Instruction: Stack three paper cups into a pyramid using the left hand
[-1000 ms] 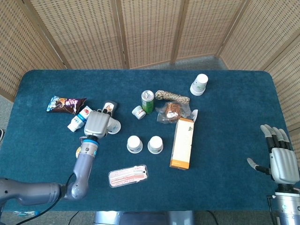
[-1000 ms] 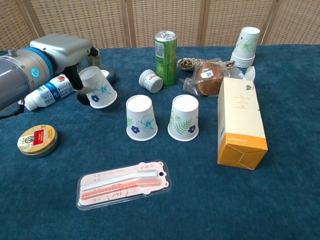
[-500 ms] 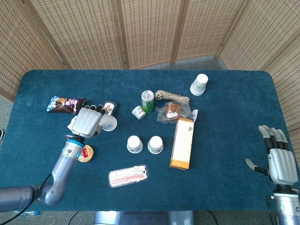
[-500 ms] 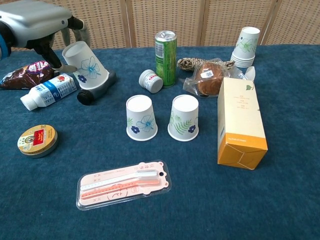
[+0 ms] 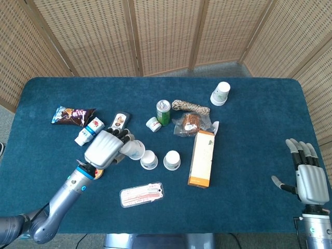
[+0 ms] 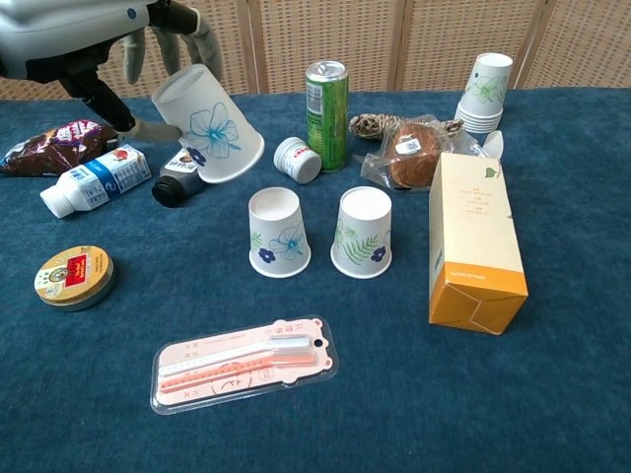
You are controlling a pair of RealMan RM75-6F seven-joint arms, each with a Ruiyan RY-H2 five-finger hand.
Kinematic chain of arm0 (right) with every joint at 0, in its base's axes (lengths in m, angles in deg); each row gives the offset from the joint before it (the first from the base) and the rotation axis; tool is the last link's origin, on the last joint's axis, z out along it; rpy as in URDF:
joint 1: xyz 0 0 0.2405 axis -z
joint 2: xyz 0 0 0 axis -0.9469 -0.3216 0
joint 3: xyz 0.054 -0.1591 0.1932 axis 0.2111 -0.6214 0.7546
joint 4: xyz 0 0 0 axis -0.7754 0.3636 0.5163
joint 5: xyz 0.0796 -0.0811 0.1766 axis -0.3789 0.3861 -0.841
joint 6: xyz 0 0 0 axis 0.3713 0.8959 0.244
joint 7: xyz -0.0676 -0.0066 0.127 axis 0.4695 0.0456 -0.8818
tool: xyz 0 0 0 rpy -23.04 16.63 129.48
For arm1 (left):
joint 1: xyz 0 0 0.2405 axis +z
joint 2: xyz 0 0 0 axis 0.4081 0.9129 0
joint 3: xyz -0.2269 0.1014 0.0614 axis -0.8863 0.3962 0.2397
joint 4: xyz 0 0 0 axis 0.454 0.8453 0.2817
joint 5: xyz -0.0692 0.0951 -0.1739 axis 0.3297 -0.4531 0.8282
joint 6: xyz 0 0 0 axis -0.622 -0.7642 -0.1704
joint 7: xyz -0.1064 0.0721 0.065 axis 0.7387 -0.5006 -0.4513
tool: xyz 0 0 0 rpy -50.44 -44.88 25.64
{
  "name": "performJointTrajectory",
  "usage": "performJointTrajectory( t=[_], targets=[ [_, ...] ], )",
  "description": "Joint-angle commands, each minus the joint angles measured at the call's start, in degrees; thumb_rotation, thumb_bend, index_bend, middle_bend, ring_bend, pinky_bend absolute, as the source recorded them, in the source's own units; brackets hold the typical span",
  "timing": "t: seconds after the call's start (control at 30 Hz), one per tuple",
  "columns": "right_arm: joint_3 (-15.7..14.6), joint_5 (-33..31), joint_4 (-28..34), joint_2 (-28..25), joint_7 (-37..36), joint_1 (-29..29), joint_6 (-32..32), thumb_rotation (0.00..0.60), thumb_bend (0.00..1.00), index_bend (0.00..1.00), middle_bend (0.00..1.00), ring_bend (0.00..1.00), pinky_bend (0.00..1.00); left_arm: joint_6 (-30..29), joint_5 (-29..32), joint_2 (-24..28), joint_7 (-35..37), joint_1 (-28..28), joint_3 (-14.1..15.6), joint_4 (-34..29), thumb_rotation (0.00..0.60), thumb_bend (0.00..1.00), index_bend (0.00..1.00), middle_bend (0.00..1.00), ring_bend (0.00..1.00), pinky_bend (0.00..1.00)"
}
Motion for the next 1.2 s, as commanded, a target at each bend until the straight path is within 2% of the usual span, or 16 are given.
performJointTrajectory(
  t=[0.03, 0.27, 0.5, 0.73, 1.2],
  targets=[
    [0.03, -0.08, 0.01, -0.06, -0.09, -0.01, 0.07, 0.6, 0.19, 0.01, 0.0, 0.0, 0.0, 1.0, 0.16, -1.07, -3.27, -0.93, -0.79, -1.48, 0.6, 0.31, 0.38, 0.37, 0.39, 0.52],
    [0.01, 0.14, 0.04, -0.21, -0.24, 0.04, -0.08, 0.6, 0.19, 0.01, 0.0, 0.0, 0.0, 2.29, 7.9, -6.61, -13.79, -4.55, -4.86, -2.98, 0.6, 0.31, 0.38, 0.37, 0.39, 0.52],
    [0.22, -0.21, -0.14, -0.53, -1.28, 0.05, 0.07, 0.6, 0.19, 0.01, 0.0, 0.0, 0.0, 1.45, 15.75, -13.14, -23.13, -8.29, -7.09, -1.46, 0.6, 0.31, 0.38, 0.36, 0.39, 0.52],
    [0.35, -0.3, -0.23, -0.74, -1.79, 0.12, -0.04, 0.6, 0.19, 0.01, 0.0, 0.0, 0.0, -0.31, 20.61, -16.86, -26.84, -10.27, -8.01, -0.57, 0.6, 0.31, 0.37, 0.36, 0.39, 0.52],
    [0.28, -0.11, -0.06, -0.63, -1.23, 0.18, -0.25, 0.6, 0.19, 0.01, 0.0, 0.0, 0.0, -2.84, 24.32, -17.33, -28.79, -11.39, -7.68, -0.96, 0.6, 0.31, 0.37, 0.36, 0.39, 0.52]
  ],
)
